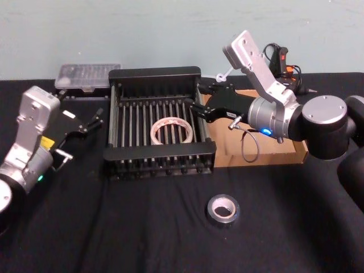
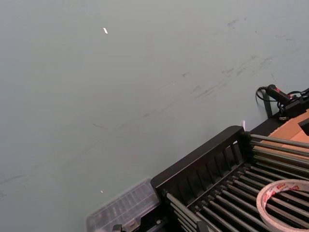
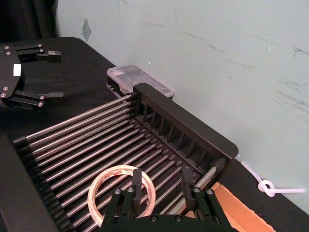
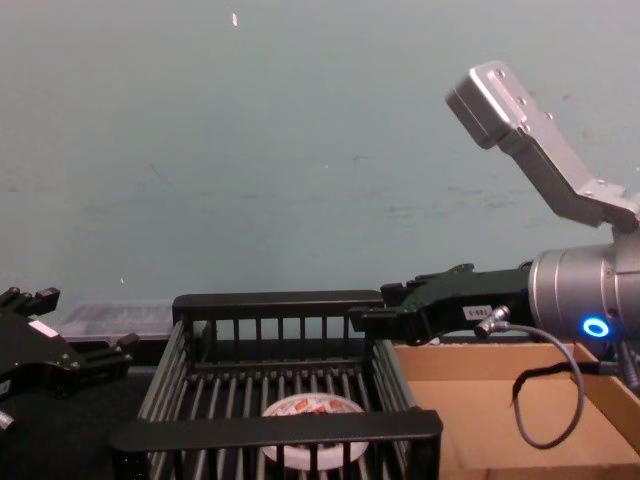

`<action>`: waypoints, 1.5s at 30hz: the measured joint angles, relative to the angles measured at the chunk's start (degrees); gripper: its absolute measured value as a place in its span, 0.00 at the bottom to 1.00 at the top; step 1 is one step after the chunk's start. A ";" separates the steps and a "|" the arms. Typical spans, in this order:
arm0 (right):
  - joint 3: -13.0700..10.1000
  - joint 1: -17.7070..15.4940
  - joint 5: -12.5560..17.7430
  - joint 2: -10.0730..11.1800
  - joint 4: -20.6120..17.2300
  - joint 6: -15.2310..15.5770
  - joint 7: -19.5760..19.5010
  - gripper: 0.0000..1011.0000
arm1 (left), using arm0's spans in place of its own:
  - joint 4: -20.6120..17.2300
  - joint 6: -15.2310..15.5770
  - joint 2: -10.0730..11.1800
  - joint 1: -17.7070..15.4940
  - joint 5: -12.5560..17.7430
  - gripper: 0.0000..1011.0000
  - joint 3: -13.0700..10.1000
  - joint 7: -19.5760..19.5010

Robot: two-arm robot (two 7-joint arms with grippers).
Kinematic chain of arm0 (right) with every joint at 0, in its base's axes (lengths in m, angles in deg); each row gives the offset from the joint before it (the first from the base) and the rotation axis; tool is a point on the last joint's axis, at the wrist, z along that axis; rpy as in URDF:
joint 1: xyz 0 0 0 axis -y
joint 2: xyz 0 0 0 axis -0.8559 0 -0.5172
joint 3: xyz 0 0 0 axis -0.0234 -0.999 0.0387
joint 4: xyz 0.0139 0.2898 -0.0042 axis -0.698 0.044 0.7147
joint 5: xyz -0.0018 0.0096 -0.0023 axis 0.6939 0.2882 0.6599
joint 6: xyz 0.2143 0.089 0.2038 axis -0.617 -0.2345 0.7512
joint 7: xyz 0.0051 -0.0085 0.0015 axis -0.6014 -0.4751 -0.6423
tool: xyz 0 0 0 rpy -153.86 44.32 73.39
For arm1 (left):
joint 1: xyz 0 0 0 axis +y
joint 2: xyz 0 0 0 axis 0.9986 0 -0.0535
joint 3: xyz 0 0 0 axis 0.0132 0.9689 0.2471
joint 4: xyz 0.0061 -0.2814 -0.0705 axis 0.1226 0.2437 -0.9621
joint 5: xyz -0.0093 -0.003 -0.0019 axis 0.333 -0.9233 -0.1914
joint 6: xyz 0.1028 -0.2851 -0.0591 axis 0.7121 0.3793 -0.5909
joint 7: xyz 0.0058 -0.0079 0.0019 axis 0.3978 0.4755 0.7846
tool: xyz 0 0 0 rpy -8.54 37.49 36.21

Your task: Pick up the white tape and place it into the black box , Pick up the silver tape and place it into the brown box.

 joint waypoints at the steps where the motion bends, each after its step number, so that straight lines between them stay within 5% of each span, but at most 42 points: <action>1: 0.00 0.00 0.00 0.00 0.00 0.00 -0.01 0.52 | 0.00 0.00 0.00 0.00 0.00 0.99 0.00 0.00; 18: 0.00 0.00 0.03 0.00 0.00 0.00 -0.01 0.99 | 0.00 0.00 0.00 0.00 0.00 0.99 0.00 0.00; 31: -1.57 -1.40 0.90 0.99 -2.34 0.22 -0.40 0.99 | 0.00 0.00 0.00 0.00 0.00 0.99 0.00 0.00; 45: -4.49 -7.70 3.66 8.76 -14.06 3.59 0.92 0.99 | 0.00 0.00 0.00 0.00 0.00 0.99 0.00 0.01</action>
